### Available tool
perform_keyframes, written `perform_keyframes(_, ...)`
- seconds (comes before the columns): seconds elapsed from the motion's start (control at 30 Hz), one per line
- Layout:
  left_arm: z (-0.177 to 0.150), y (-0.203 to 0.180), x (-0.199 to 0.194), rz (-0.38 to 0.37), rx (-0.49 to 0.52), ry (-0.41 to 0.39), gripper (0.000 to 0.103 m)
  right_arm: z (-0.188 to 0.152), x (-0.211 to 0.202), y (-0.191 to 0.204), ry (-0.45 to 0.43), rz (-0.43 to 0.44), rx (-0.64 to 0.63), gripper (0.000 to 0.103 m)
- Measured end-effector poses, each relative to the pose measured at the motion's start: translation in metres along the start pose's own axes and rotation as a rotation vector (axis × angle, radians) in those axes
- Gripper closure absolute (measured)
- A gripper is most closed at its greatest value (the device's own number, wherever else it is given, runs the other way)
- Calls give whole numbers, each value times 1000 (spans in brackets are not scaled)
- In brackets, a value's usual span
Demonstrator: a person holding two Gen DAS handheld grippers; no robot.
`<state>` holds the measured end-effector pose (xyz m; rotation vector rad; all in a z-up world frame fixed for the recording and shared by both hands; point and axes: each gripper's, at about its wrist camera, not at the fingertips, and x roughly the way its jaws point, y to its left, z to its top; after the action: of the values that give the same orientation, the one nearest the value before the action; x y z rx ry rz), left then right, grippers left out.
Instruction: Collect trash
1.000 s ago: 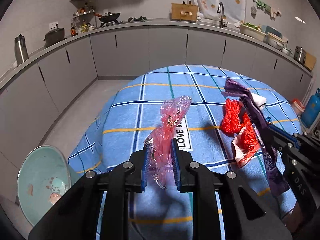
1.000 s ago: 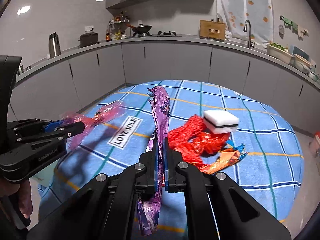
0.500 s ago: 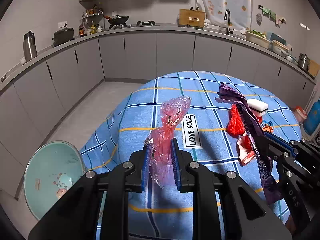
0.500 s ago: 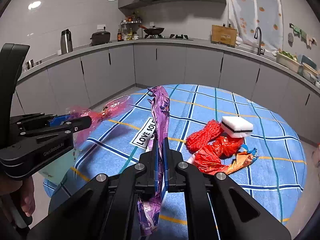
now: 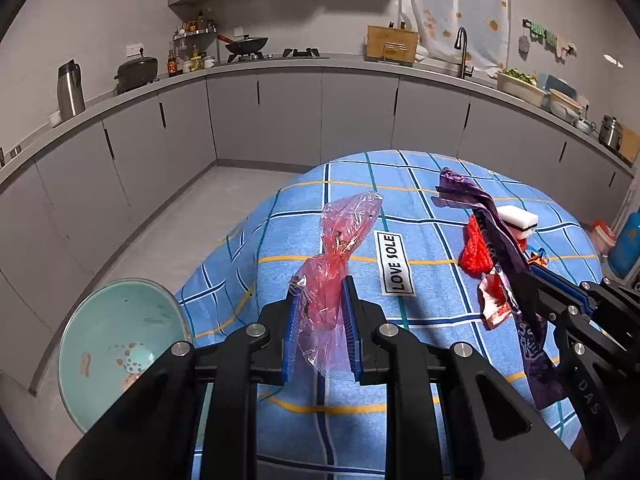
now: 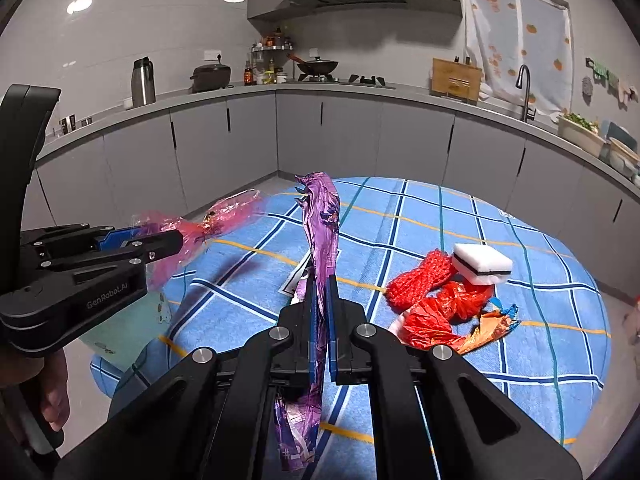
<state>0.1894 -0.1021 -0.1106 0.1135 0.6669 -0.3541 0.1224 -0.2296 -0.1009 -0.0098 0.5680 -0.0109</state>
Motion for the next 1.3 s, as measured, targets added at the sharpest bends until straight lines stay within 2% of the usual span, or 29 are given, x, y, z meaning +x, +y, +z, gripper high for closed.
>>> perform_keyframes(0.73,-10,34,-22,58,-51,-17,82,4,3,40,-3,77,-54,98)
perform_keyframes(1.3,-23,91,-44,139,-122,-30,82,18,13,99,-9,181,-131,98)
